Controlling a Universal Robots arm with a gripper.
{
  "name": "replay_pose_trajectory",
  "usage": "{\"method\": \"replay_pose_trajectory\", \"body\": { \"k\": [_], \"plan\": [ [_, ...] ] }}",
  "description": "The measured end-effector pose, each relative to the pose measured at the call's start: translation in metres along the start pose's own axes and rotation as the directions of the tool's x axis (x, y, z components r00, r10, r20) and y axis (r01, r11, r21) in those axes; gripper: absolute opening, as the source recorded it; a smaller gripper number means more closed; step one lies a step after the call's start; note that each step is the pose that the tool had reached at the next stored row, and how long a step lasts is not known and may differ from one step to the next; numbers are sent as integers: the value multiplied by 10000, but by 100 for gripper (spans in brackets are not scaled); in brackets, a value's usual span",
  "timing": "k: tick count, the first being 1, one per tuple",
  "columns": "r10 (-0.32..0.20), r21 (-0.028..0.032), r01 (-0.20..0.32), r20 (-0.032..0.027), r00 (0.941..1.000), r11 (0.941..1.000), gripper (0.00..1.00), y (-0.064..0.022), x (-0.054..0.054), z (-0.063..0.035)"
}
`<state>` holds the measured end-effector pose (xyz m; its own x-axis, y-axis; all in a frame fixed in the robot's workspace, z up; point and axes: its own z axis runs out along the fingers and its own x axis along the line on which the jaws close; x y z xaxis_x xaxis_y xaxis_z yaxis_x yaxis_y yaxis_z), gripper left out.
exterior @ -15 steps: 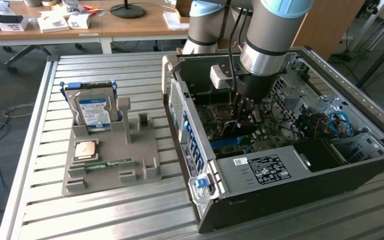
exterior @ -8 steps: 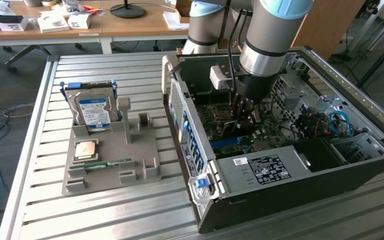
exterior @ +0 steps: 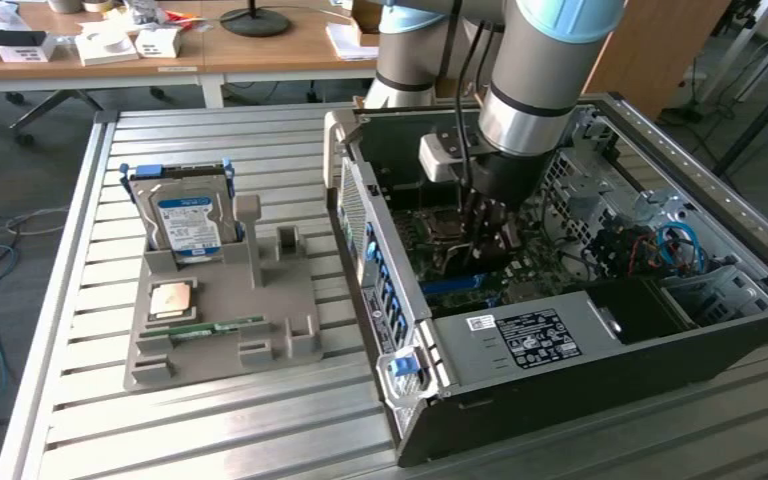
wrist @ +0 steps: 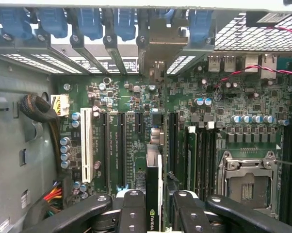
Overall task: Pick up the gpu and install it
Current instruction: 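Insert the gpu into the slot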
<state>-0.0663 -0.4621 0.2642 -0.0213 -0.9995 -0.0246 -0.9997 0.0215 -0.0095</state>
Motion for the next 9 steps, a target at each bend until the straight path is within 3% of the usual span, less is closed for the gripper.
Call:
{"method": "replay_pose_trajectory", "body": {
  "k": [9],
  "plan": [
    [2, 1, -2, 0, 10000, 10000, 26, 8, -1, 18]
  ]
}}
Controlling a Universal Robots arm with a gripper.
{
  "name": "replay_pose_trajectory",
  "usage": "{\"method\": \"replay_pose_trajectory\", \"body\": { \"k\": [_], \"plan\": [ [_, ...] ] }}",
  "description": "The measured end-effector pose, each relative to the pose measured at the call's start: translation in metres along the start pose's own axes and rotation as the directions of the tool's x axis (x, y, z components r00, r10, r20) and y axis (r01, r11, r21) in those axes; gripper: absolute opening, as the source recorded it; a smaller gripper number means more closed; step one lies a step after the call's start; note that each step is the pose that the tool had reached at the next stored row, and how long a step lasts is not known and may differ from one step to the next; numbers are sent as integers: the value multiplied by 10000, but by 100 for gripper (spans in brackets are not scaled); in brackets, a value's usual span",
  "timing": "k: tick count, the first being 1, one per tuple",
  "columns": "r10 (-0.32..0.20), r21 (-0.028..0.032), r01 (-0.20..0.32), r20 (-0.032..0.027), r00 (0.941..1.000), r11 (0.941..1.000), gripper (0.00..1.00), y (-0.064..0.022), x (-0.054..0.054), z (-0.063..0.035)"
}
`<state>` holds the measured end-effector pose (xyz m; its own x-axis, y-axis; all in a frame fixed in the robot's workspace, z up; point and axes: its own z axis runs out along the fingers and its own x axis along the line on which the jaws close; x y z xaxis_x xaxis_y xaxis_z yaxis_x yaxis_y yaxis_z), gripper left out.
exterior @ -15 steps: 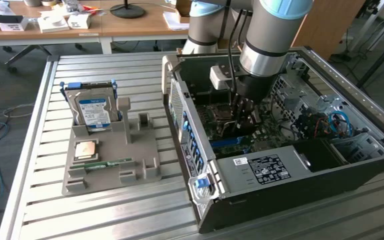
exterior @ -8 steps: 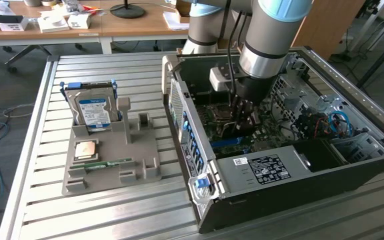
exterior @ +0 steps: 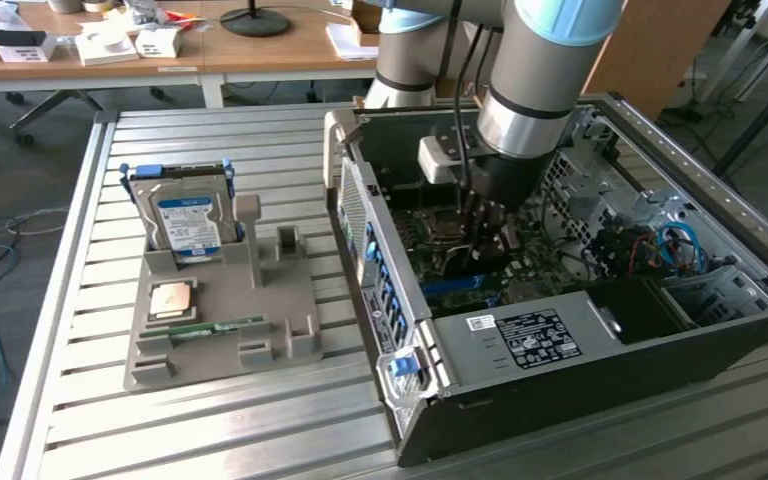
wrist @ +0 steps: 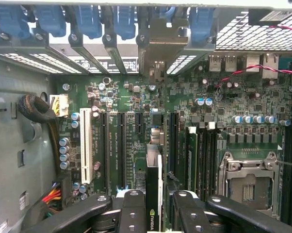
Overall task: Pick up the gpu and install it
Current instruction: 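Insert the gpu into the slot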
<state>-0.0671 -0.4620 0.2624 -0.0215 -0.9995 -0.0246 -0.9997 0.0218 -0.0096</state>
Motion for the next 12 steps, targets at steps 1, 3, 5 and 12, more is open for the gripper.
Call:
{"method": "replay_pose_trajectory", "body": {
  "k": [1, 3, 5, 12],
  "plan": [
    [-1, 1, 1, 2, 10000, 10000, 26, 3, -2, 2],
    [-4, 0, 4, 1, 10000, 10000, 26, 4, -6, 4],
    [-4, -1, 4, 0, 10000, 10000, 26, 4, -8, 8],
    [-2, -1, 2, -1, 10000, 10000, 26, 6, -8, 39]
  ]
}}
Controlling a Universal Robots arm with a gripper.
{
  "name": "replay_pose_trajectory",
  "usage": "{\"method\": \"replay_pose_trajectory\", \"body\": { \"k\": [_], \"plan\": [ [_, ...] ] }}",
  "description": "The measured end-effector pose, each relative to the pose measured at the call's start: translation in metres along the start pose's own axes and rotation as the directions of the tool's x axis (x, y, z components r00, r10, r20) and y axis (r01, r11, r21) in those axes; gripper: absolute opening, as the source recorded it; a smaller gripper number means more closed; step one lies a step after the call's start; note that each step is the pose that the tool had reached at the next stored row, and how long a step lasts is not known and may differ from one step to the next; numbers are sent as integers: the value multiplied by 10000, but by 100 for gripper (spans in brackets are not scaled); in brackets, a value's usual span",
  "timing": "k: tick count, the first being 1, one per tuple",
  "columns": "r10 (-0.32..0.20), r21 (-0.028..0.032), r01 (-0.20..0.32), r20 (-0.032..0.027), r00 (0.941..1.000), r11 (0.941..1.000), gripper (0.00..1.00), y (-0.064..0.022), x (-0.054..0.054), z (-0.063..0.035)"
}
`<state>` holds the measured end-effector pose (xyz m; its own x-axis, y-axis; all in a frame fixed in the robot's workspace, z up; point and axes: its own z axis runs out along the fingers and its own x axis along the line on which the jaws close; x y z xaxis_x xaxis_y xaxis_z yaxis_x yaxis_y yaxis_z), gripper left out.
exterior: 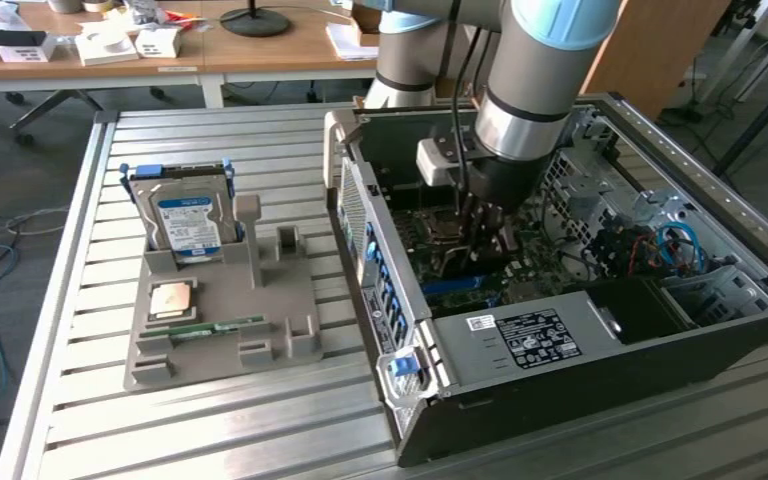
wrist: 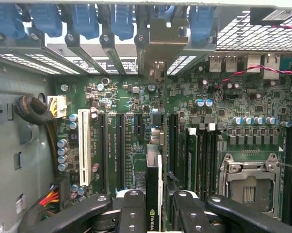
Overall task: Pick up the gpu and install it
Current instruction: 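Insert the gpu into the slot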
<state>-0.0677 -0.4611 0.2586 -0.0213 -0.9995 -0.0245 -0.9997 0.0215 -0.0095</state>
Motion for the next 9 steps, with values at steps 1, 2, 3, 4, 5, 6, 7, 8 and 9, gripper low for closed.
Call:
{"method": "replay_pose_trajectory", "body": {
  "k": [1, 2, 3, 4, 5, 6, 7, 8, 9],
  "plan": [
    [0, 0, 0, 0, 10000, 10000, 26, 0, 0, 5],
    [0, -1, 0, -2, 10000, 10000, 26, 0, 0, 6],
    [0, -1, 0, -2, 10000, 10000, 26, 0, 0, 5],
    [0, -1, 0, -2, 10000, 10000, 26, 0, 0, 6],
    [0, 0, 0, -1, 10000, 10000, 26, 0, 0, 7],
    [2, 0, -2, 0, 10000, 10000, 26, 4, 0, 9],
    [3, 0, -3, -1, 10000, 10000, 26, 8, 0, 9],
    [1, 0, -1, -1, 10000, 10000, 26, 9, 1, 10],
    [-1, 0, 1, -1, 10000, 10000, 26, 9, 1, 11]
  ]
}}
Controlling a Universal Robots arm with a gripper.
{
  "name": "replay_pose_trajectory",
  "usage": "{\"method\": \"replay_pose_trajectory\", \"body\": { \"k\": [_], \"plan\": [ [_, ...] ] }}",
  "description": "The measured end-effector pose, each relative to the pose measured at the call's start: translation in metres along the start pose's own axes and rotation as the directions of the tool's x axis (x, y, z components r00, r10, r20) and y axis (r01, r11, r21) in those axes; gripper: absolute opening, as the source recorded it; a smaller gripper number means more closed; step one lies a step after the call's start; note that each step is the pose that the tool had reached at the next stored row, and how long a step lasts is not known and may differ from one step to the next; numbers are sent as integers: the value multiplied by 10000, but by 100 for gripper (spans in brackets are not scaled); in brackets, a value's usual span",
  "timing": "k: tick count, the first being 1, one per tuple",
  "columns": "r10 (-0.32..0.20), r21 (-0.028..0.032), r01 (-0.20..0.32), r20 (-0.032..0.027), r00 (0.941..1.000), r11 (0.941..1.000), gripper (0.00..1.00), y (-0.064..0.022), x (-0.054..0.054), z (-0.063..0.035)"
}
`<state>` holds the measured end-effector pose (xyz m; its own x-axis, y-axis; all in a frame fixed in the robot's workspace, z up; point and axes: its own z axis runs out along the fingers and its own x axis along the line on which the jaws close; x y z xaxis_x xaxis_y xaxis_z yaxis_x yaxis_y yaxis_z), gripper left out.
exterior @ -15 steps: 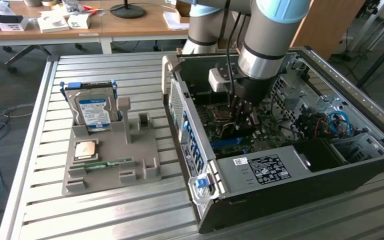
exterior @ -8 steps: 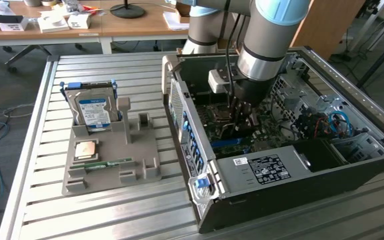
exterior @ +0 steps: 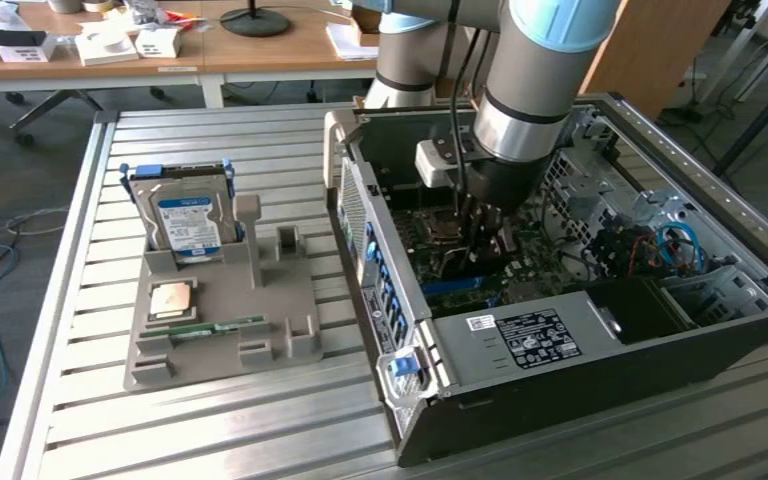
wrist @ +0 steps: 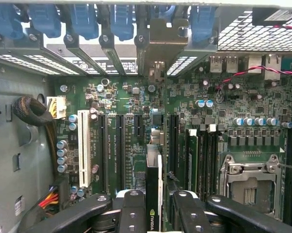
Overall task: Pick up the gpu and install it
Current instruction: 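Insert the gpu into the slot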
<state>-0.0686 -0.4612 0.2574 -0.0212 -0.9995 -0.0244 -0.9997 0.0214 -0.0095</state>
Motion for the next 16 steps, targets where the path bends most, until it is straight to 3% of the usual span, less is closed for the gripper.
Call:
{"method": "replay_pose_trajectory", "body": {
  "k": [16],
  "plan": [
    [1, 0, -1, 1, 10000, 10000, 26, 2, 1, 40]
  ]
}}
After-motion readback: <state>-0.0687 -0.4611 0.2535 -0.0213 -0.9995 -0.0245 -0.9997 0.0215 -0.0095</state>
